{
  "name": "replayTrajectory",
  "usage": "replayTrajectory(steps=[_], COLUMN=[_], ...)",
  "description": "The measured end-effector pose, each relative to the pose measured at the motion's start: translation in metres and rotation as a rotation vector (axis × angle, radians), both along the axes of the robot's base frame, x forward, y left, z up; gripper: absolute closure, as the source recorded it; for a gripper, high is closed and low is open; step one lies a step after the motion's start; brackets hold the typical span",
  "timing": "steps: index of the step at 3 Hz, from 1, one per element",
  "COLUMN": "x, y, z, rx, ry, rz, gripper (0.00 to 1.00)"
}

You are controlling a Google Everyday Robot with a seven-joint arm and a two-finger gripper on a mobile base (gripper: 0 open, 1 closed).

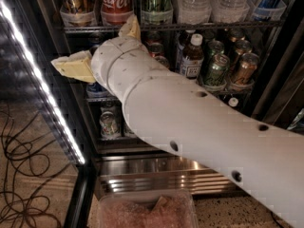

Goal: Pick coke can from top shelf of fridge

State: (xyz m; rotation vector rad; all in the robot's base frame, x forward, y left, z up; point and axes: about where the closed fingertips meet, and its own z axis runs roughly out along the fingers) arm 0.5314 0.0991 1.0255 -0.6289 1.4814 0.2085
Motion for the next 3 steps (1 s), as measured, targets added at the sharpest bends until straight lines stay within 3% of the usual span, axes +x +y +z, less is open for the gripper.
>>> replayTrajectory(steps=[1,2,3], x=[0.0,0.005,0.01], y=[0.0,-0.002,-0.007], z=[0.0,0.009,0.039], rx=[0.0,-0.003,-0.069], ry=[0.0,-0.031,-0.099], rz=[0.0,-0.021,-0.098], gripper=[0.0,0.0,0.0])
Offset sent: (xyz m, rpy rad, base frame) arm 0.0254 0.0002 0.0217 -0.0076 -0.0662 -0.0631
